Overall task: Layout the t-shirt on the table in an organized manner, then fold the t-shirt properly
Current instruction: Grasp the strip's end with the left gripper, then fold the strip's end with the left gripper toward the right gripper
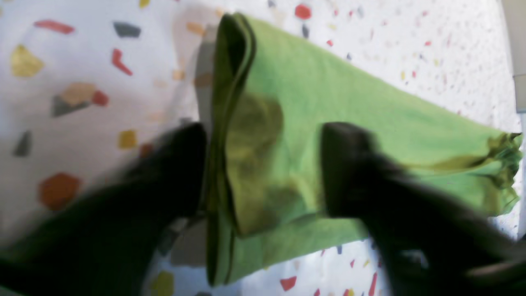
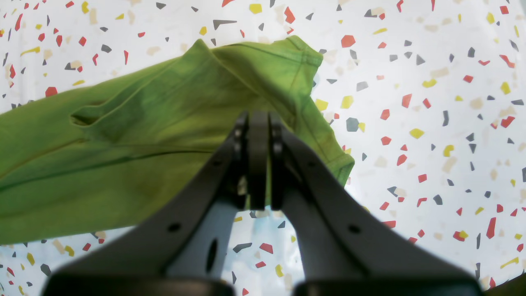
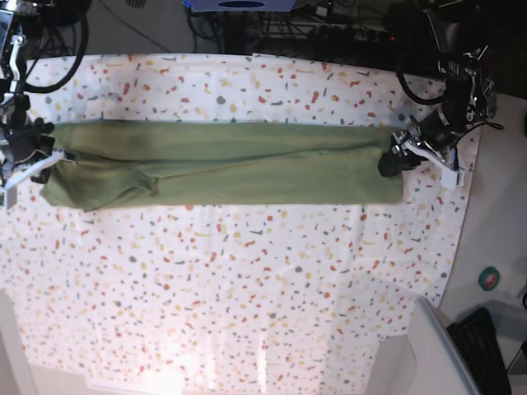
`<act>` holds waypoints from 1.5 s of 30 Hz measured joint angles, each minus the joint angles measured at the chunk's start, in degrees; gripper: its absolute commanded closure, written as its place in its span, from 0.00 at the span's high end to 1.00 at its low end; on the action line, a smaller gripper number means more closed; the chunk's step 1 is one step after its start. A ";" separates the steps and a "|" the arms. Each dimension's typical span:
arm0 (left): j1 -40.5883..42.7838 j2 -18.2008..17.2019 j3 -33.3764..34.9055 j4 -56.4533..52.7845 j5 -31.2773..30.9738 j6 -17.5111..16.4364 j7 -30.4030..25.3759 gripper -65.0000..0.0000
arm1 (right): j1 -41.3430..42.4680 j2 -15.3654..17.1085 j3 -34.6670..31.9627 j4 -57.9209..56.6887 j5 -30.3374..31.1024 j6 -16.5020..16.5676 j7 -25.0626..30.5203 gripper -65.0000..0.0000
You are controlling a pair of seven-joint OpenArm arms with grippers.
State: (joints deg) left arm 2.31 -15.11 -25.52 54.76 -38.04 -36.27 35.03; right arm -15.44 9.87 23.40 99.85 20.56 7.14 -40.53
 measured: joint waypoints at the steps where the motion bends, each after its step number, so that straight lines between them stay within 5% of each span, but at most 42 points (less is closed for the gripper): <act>1: 0.07 -0.13 0.90 -0.26 0.07 -0.02 0.13 0.26 | 0.02 0.04 0.00 0.00 0.00 0.00 0.00 0.00; 4: 0.33 0.00 1.99 -0.46 0.26 -0.02 0.44 0.00 | 0.00 0.04 0.00 0.00 0.00 0.00 -0.04 0.00; 10: 0.81 -0.96 2.12 2.23 1.38 0.00 2.05 0.00 | -0.02 -1.68 0.28 0.00 -0.02 0.00 -0.04 0.00; 18: 6.80 -0.92 3.37 23.02 1.70 10.03 2.93 0.00 | 0.31 -3.78 0.35 0.00 -0.02 0.00 -0.15 0.00; 26: 9.62 -1.14 17.97 32.52 1.57 20.02 2.95 0.00 | 0.33 -3.91 0.39 0.00 -0.02 0.00 -0.20 0.00; 34: 6.29 -1.01 31.08 32.52 1.53 21.46 2.75 0.00 | 0.31 -3.89 0.39 0.00 -0.02 0.00 -0.20 0.00; 37: 4.92 -0.22 34.29 32.15 1.92 26.77 3.23 0.00 | 0.33 -3.93 1.68 0.00 0.00 0.00 -0.20 0.00; 45: 0.52 2.64 40.92 31.76 1.29 26.88 2.89 0.00 | 0.31 -3.89 2.60 0.00 -0.02 0.00 -0.20 0.00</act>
State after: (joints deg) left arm 2.83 -12.47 15.40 86.52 -36.75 -9.39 37.91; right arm -15.14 5.98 26.00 99.85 20.53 7.14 -40.73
